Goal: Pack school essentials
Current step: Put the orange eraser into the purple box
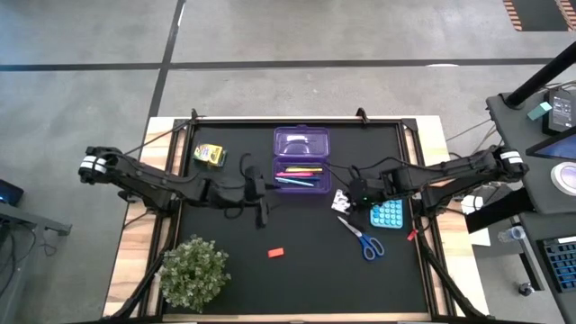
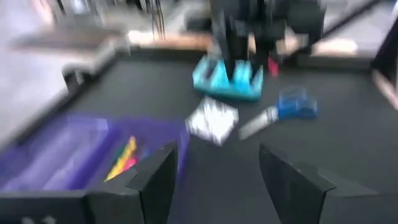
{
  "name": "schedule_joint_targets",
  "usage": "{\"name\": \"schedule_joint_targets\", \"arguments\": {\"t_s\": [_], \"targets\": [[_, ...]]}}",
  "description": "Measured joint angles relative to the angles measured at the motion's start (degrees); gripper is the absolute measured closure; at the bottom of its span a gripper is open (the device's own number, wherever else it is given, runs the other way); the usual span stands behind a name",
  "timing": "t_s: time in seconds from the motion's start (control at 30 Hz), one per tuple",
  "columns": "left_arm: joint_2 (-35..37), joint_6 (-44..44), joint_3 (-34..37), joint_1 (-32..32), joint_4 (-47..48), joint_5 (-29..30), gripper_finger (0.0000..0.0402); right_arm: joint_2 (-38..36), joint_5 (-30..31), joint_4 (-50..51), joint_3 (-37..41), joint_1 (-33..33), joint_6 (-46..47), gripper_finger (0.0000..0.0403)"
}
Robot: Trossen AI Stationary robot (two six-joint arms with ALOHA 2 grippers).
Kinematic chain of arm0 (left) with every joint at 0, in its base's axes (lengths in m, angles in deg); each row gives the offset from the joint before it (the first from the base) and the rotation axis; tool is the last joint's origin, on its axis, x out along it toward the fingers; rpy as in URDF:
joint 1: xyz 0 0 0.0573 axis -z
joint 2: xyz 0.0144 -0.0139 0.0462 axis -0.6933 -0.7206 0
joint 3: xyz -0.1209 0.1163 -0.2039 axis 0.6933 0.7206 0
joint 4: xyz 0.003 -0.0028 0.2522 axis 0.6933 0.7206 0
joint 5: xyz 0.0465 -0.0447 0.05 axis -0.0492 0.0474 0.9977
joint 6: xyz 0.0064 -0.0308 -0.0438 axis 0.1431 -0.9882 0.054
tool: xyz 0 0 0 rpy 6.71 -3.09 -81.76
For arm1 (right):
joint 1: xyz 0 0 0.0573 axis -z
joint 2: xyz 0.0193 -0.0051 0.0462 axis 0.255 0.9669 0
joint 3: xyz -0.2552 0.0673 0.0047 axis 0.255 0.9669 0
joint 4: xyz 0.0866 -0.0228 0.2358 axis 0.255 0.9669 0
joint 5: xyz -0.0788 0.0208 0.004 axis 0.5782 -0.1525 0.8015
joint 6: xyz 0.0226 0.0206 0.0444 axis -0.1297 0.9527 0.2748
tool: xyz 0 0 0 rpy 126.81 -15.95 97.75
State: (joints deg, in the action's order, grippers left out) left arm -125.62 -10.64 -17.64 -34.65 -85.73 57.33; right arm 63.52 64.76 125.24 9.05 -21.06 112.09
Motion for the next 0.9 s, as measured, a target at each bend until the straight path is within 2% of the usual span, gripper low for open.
{"name": "schedule_joint_targets", "arguments": {"t_s": [0.13, 0.37, 0.5, 0.67, 0.77, 0.9], "targets": [[-1.70, -4.28, -5.70, 3.42, 12.41, -0.12, 0.0201, -0.02, 5.29, -2.47, 0.00, -0.14, -3.29, 0.0264], [-8.20, -14.08, -13.26, 9.66, 20.30, -4.14, 0.0204, -0.04, 7.32, -15.38, 1.02, -0.31, -10.65, 0.0264], [-12.77, -19.94, -15.28, 13.23, 21.35, -6.08, 0.0204, -0.07, 7.33, -20.60, 2.13, -1.02, -13.29, 0.0264], [-18.15, -26.10, -16.73, 18.34, 23.34, -6.67, 0.0199, -0.04, 7.27, -24.16, 3.78, -3.48, -12.25, 0.0264], [-20.88, -29.27, -17.44, 20.54, 25.95, -6.67, 0.0184, -0.02, 7.48, -28.88, 5.73, -6.06, -11.47, 0.0264], [-24.06, -29.33, -17.46, 20.95, 25.13, -5.25, 0.0158, -0.02, 11.80, -37.43, 8.81, -9.12, -11.65, 0.0264]]}}
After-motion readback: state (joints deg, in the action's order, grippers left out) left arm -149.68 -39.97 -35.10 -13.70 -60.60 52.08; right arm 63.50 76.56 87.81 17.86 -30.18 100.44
